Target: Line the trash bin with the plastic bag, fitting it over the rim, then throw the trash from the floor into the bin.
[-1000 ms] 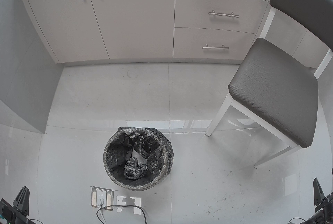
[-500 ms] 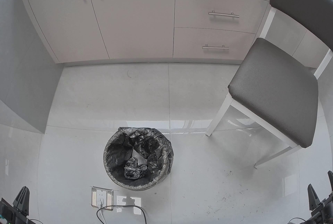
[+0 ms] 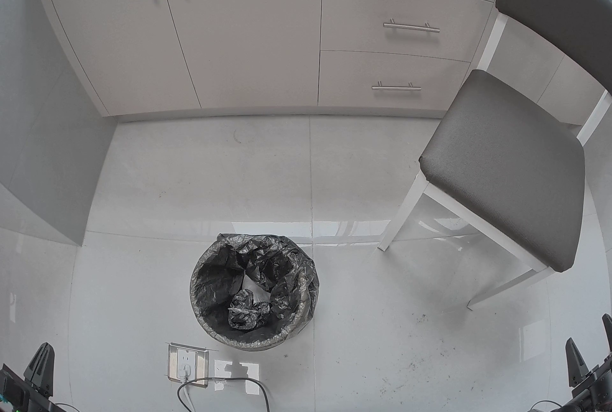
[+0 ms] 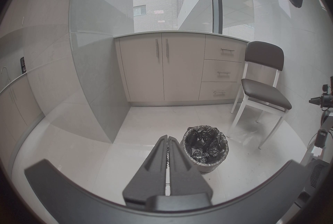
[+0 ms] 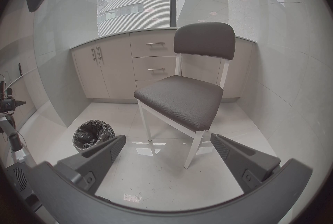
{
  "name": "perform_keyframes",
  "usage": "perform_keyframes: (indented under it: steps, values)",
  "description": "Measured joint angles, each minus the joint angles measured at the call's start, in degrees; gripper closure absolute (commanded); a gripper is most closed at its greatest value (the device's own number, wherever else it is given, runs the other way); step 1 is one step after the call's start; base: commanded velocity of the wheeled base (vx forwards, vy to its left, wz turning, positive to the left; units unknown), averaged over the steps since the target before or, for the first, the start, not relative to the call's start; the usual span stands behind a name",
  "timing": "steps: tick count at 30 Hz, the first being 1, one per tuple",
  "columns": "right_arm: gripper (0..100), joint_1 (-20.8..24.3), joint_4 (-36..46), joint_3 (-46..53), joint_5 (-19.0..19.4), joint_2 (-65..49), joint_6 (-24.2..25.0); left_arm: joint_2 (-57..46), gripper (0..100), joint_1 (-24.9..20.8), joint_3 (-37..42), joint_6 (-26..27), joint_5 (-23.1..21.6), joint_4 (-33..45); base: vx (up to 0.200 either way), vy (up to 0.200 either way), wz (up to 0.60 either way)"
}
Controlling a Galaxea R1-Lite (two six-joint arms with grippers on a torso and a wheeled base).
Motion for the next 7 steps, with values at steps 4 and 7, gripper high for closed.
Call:
perform_keyframes:
  steps: [4, 7]
  values:
    - [0, -0.05, -0.04, 0.0, -0.02, 0.02, 0.15, 0.02, 100, 0.05, 0.0, 0.02, 0.0, 0.0, 0.0, 0.0, 0.0]
    - [0, -0.05, -0.04, 0.0, -0.02, 0.05, 0.24, 0.02, 100, 0.05, 0.0, 0.02, 0.0, 0.0, 0.0, 0.0, 0.0]
